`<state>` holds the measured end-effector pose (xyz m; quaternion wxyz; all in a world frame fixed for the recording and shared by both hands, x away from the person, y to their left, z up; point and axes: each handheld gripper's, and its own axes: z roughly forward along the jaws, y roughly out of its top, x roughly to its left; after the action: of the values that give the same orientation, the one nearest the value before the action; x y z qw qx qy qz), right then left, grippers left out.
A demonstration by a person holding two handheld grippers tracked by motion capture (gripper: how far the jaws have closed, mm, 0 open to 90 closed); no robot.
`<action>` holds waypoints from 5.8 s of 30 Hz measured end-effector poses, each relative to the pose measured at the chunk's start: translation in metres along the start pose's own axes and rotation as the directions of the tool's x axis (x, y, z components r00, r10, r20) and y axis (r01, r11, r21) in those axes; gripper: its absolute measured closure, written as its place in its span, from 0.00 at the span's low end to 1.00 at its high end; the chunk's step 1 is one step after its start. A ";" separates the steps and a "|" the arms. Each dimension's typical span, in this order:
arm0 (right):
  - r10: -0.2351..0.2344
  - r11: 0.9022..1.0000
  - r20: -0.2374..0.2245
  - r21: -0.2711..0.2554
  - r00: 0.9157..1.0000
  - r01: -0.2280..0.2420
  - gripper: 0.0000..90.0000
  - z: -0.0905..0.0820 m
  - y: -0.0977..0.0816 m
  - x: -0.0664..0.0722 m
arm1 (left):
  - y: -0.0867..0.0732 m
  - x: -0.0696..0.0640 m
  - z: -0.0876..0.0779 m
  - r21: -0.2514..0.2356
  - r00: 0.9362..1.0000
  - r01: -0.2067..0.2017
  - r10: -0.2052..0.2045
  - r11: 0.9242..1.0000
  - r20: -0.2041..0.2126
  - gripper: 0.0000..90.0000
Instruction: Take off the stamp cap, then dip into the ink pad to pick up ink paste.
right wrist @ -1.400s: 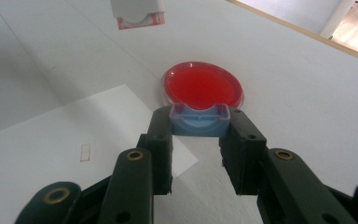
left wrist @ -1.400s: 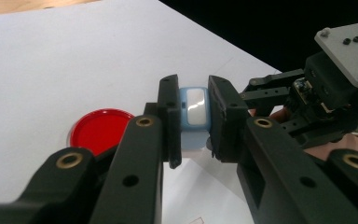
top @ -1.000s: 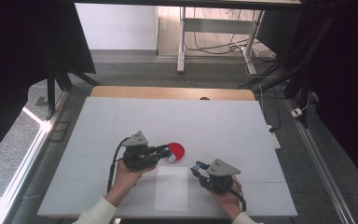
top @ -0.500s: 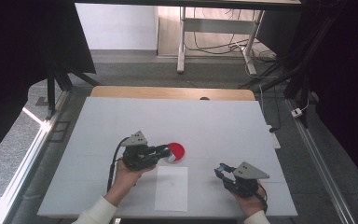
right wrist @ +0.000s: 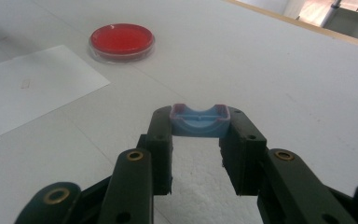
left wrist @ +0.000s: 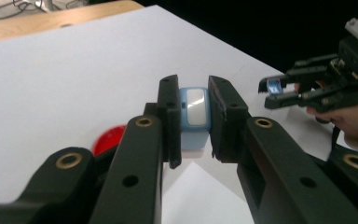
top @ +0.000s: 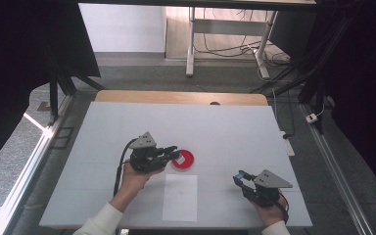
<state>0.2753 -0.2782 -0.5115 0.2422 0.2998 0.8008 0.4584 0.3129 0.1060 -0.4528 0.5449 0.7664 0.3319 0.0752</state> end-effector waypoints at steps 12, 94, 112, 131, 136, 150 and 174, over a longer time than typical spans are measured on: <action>0.004 1.000 0.013 -0.011 1.000 -0.003 0.72 -0.002 -0.003 -0.005 | 0.013 0.011 0.011 0.023 0.999 -0.032 0.033 0.999 -0.029 0.84; -0.019 1.000 0.005 0.014 1.000 0.019 0.72 0.001 -0.002 -0.003 | -0.010 0.024 0.074 0.286 0.967 -0.157 0.205 0.945 -0.149 0.83; -0.021 1.000 0.006 0.013 1.000 0.021 0.72 0.001 -0.002 -0.004 | -0.012 0.023 0.075 0.293 0.969 -0.151 0.200 0.944 -0.146 0.84; -0.024 1.000 0.007 0.017 1.000 0.024 0.72 0.001 -0.003 -0.003 | -0.013 0.023 0.076 0.297 0.968 -0.151 0.202 0.943 -0.148 0.84; -0.025 1.000 0.007 0.016 1.000 0.025 0.72 0.001 -0.003 -0.003 | -0.013 0.023 0.076 0.299 0.968 -0.152 0.203 0.942 -0.148 0.84; -0.024 1.000 0.007 0.010 1.000 0.024 0.72 0.000 -0.002 -0.004 | -0.006 0.027 0.061 0.255 0.970 -0.132 0.178 0.958 -0.167 0.84; -0.028 0.999 0.011 0.015 1.000 0.028 0.72 0.000 -0.002 -0.003 | 0.008 0.025 0.042 0.208 0.984 -0.108 0.135 0.972 -0.119 0.84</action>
<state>0.2771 -0.2809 -0.5134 0.2507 0.2929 0.8071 0.4473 0.3556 0.0860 -0.4685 0.4360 0.8296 0.3254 0.1252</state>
